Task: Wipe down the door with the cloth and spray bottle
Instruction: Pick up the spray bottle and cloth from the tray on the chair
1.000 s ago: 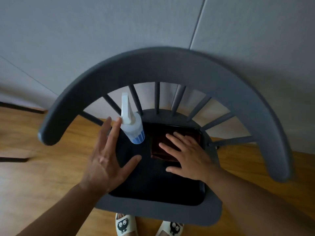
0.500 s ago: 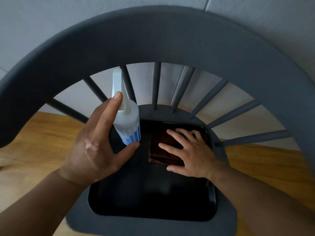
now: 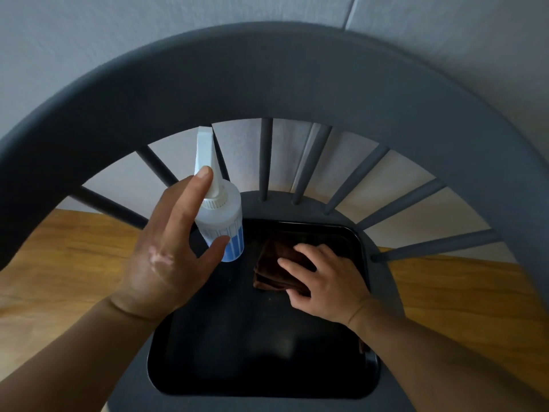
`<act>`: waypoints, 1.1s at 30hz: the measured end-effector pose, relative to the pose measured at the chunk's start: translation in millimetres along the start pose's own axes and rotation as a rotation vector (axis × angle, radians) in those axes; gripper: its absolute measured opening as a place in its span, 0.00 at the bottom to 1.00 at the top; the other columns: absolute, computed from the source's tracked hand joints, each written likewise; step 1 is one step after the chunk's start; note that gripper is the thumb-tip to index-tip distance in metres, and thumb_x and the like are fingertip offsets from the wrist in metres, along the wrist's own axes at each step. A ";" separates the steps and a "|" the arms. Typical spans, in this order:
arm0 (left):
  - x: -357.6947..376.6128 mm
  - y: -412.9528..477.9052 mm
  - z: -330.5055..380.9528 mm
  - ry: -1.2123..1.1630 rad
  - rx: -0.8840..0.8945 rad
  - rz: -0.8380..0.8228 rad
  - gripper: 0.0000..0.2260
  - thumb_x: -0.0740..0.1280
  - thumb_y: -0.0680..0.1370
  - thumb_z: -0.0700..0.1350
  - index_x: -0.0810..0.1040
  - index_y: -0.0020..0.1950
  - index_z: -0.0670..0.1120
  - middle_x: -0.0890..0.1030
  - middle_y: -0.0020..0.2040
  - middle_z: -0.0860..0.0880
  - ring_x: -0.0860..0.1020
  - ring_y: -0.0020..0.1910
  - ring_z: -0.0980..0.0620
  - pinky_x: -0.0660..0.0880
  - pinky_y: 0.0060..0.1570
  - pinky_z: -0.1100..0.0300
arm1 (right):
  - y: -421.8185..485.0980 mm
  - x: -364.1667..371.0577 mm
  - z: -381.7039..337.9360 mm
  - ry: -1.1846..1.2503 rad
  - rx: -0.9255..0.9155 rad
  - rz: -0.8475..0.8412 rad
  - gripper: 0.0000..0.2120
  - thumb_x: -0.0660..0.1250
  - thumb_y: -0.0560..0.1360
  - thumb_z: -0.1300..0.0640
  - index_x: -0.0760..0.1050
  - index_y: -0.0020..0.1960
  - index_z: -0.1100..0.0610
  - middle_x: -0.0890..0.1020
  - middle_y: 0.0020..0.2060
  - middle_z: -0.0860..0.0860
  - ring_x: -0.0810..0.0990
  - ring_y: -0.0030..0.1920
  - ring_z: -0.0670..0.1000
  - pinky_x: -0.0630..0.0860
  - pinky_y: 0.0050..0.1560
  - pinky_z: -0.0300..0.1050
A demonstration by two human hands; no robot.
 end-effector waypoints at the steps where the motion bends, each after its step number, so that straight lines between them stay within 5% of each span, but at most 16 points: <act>1: 0.9 0.7 -0.1 -0.002 -0.003 -0.002 0.42 0.74 0.69 0.40 0.52 0.75 0.43 0.68 0.65 0.38 0.72 0.65 0.38 0.77 0.57 0.42 | 0.1 -1.8 -1.1 0.010 0.019 0.000 0.22 0.69 0.72 0.42 0.80 0.64 0.48 0.79 0.59 0.53 0.79 0.49 0.54 0.80 0.33 0.47; 15: 9.9 26.5 15.2 -0.070 -0.107 0.089 0.44 0.79 0.65 0.39 0.57 0.73 0.49 0.69 0.64 0.42 0.71 0.63 0.42 0.77 0.59 0.48 | -56.3 -98.1 -33.4 0.355 0.327 0.268 0.21 0.70 0.66 0.42 0.82 0.59 0.40 0.78 0.60 0.40 0.81 0.55 0.47 0.82 0.53 0.45; 19: -0.7 28.2 32.2 -0.060 -0.076 0.086 0.44 0.79 0.65 0.38 0.58 0.73 0.48 0.69 0.64 0.42 0.71 0.64 0.43 0.76 0.61 0.49 | -62.3 -119.0 -40.7 0.397 0.367 0.318 0.21 0.69 0.65 0.43 0.82 0.58 0.38 0.79 0.60 0.39 0.83 0.54 0.47 0.84 0.51 0.46; 24: -41.0 29.5 86.5 -0.113 0.002 -0.009 0.48 0.81 0.63 0.38 0.56 0.75 0.52 0.69 0.66 0.44 0.67 0.68 0.55 0.68 0.66 0.67 | -80.1 -178.2 -49.6 0.412 0.415 0.381 0.21 0.68 0.67 0.42 0.79 0.60 0.35 0.78 0.60 0.37 0.83 0.53 0.44 0.85 0.46 0.45; 30: -121.3 67.8 195.8 -0.275 0.062 -0.027 0.47 0.80 0.62 0.35 0.59 0.75 0.50 0.63 0.72 0.59 0.65 0.70 0.61 0.65 0.64 0.71 | -110.0 -307.5 -69.2 0.448 0.499 0.461 0.22 0.68 0.69 0.41 0.75 0.63 0.33 0.74 0.62 0.32 0.82 0.54 0.40 0.84 0.49 0.40; 33: -160.0 102.0 252.9 -0.316 0.079 -0.048 0.47 0.79 0.64 0.35 0.58 0.76 0.50 0.66 0.68 0.56 0.64 0.70 0.62 0.64 0.66 0.71 | -133.0 -389.2 -66.8 0.465 0.555 0.505 0.22 0.68 0.71 0.42 0.76 0.65 0.37 0.74 0.63 0.34 0.80 0.54 0.40 0.83 0.49 0.37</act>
Point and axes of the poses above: each hand's wrist, its own y-axis towards the middle knuckle, its own x-axis out of the palm, z = x × y, the point moved 7 cm from there along y, towards the middle knuckle
